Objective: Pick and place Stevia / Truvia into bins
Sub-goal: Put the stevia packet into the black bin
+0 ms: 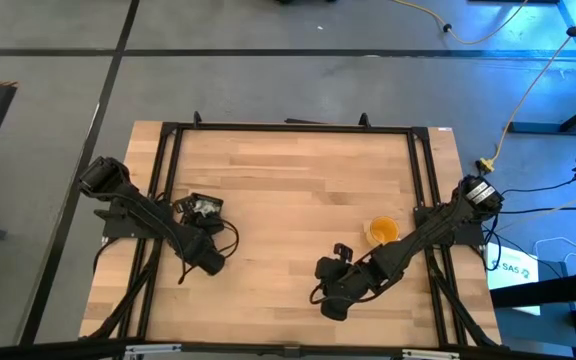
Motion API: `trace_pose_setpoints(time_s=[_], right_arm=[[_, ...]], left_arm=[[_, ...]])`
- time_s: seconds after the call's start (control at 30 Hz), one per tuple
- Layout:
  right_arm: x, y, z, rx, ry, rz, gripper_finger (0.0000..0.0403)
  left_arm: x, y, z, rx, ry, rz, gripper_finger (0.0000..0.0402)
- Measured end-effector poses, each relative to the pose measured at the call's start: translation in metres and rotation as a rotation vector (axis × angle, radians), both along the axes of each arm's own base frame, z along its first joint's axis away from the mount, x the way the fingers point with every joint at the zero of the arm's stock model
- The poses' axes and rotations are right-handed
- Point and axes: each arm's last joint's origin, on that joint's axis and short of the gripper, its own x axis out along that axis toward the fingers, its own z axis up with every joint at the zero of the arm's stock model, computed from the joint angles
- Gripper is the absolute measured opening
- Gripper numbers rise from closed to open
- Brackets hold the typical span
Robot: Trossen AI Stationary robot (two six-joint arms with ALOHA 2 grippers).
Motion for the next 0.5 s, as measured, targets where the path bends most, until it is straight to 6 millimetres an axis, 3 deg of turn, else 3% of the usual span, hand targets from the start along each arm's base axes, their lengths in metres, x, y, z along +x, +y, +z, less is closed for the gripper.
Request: trace_pose_setpoints(time_s=[0.3,0.5], right_arm=[[0.0,0.0,0.0,0.001,0.0,-0.001,0.0135],[0.0,0.0,0.0,0.001,0.0,-0.002,0.0135]], left_arm=[[0.0001,-0.0005,-0.0004,-0.011,-0.018,0.03,0.0007],[0.0002,-0.0022,-0.0017,-0.063,-0.002,0.053,0.0048]])
